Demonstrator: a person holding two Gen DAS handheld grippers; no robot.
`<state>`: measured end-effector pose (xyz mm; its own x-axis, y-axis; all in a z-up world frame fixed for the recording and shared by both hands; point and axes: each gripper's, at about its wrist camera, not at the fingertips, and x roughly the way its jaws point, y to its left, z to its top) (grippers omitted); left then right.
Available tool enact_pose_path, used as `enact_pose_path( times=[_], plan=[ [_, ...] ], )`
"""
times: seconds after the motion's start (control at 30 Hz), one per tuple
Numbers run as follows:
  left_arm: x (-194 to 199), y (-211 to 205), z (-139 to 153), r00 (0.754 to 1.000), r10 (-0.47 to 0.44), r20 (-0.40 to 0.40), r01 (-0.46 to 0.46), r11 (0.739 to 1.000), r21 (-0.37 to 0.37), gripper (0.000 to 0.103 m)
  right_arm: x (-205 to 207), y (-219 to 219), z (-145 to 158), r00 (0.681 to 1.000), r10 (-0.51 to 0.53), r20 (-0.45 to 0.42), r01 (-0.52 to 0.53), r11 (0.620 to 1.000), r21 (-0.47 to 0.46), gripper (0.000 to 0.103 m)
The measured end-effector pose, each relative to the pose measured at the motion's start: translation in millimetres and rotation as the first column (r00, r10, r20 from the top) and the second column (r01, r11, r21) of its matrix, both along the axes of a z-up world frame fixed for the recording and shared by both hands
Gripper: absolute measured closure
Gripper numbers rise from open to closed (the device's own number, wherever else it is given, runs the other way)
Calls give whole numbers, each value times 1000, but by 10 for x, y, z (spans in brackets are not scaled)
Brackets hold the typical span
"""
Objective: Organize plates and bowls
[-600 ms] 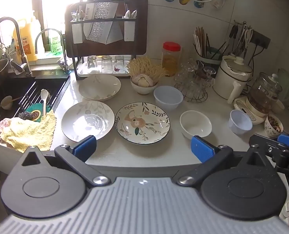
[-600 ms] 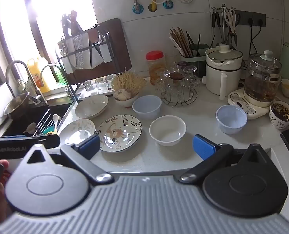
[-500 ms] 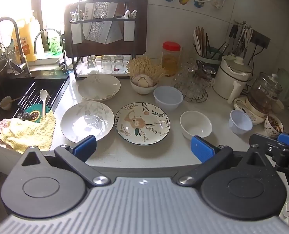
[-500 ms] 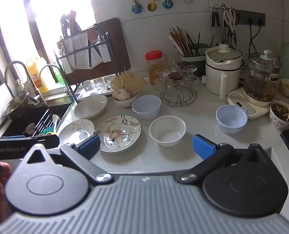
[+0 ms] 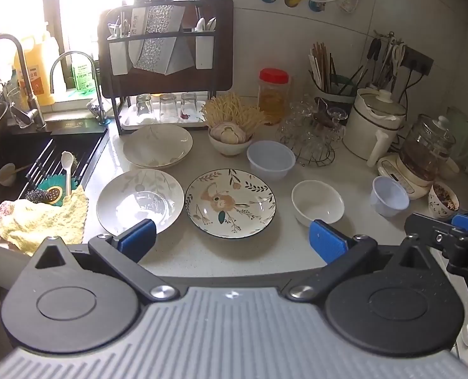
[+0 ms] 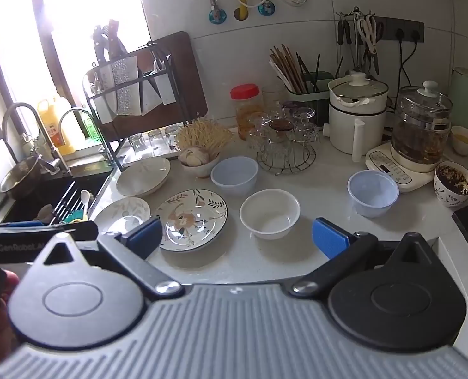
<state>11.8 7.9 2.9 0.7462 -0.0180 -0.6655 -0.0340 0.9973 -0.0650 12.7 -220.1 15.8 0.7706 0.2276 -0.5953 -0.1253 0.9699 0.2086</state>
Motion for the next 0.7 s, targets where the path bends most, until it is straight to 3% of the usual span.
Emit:
enact_pose_path(
  times=[0.7],
  plan=[
    [23, 143, -57, 1000, 14, -3, -14, 1000, 1, 0, 13, 83, -36, 1000, 0, -23, -1, 1000, -10, 0]
  ],
)
